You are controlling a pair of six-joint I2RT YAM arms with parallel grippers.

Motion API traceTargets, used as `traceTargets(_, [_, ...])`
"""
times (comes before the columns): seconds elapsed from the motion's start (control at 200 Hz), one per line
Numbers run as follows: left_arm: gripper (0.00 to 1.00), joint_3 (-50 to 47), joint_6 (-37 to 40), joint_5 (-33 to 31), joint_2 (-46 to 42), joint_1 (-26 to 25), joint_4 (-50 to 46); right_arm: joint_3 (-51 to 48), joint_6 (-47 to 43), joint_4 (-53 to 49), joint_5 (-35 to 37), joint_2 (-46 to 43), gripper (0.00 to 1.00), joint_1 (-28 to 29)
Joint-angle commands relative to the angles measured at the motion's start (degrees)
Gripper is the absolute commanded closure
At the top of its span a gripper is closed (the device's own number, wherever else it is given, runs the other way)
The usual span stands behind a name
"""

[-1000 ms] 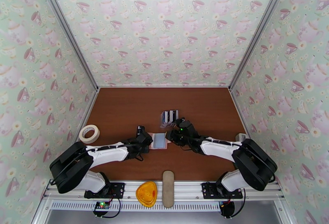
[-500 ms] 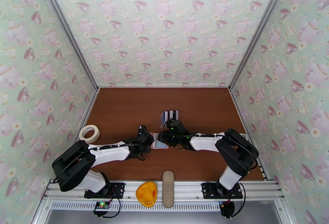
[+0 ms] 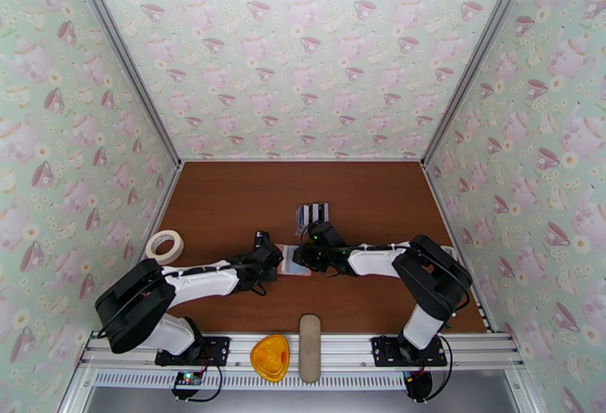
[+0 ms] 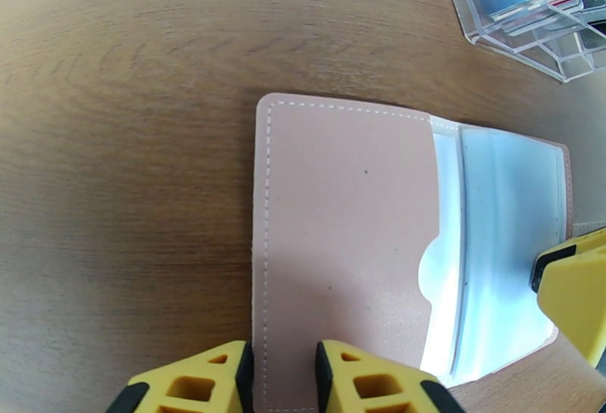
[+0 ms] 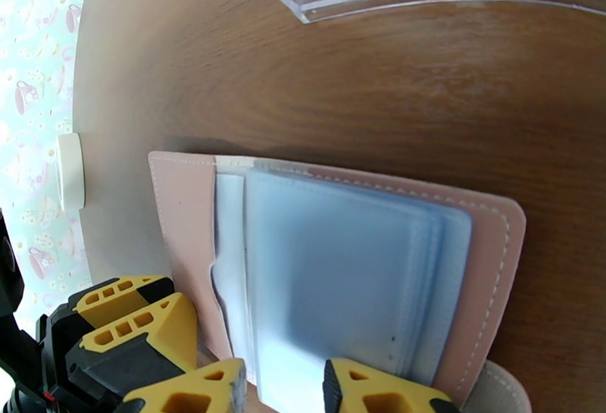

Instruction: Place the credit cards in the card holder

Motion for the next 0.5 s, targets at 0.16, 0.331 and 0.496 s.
traceTargets(0.16, [0.69,-2.2,1.0,6.1,-2.5,0.8,-3.0,-1.3,-1.0,-6.1,3.2,2.1,0.67,-0.4])
traceTargets(0.331, [0.66,2.2,3.4,5.4,-7.5,1.2,-6.8,-1.5,-0.7,-6.9,3.8,-1.2,0.66,-0.2])
traceTargets(0.496, [0.65,7.1,5.4,5.2,-9.6,1.5,-9.2,-1.1,-0.4,-7.2,3.8,-1.8,0.66,0.1])
